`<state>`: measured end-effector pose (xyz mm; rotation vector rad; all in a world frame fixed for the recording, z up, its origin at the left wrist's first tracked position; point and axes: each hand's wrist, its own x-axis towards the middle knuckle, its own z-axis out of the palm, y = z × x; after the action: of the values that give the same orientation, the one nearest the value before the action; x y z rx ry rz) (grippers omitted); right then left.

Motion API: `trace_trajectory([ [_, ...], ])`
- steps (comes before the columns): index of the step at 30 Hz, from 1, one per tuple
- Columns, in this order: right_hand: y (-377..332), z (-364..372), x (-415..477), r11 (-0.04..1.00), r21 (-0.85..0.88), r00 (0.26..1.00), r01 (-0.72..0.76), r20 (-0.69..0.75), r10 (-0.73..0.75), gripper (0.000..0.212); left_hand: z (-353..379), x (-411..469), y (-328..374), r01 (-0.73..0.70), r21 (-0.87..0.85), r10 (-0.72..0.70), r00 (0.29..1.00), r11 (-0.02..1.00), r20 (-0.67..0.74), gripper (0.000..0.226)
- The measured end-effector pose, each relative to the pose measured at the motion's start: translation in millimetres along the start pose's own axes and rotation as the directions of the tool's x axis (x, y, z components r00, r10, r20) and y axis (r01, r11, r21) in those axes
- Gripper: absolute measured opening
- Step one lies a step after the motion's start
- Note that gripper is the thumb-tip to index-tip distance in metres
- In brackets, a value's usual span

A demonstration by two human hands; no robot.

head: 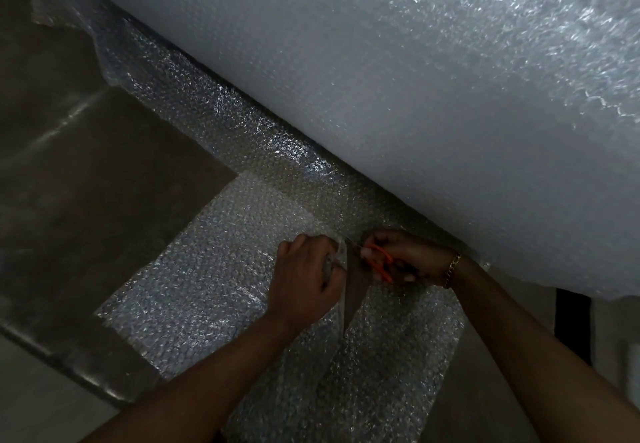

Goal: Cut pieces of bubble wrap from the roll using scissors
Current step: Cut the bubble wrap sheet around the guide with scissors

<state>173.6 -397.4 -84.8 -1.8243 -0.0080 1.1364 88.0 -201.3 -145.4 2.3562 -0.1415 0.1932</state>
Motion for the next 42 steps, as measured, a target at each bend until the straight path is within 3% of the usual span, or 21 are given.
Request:
trace_trajectory([
  [4,1.9,-2.2,3.9,1.0,-0.012,1.0,0.014,-0.01,-0.014,0.037,-0.8,0.6,1.4,-0.004,0.003,0.004,1.0,1.0,-0.006,0.018],
  [11,4.4,-3.1,4.0,0.998,-0.035,0.999,0.047,0.0,-0.047,0.018,-0.4,0.7,-0.2,-0.007,0.018,0.007,1.0,1.0,0.008,0.02],
  [24,7.1,-4.0,2.0,0.998,-0.055,0.999,0.043,-0.029,-0.044,0.029,2.0,0.5,-2.0,-0.024,0.014,0.024,1.0,1.0,-0.001,0.019],
  [33,1.2,0.0,1.3,0.999,-0.031,0.999,0.034,-0.036,-0.035,0.017,0.9,0.4,-1.0,-0.041,0.008,0.041,0.999,0.999,-0.017,0.016],
  [42,-4.6,1.9,7.3,0.997,-0.051,0.998,0.049,-0.031,-0.051,0.024,0.5,0.0,-1.0,-0.036,0.014,0.036,0.999,0.999,-0.012,0.017],
])
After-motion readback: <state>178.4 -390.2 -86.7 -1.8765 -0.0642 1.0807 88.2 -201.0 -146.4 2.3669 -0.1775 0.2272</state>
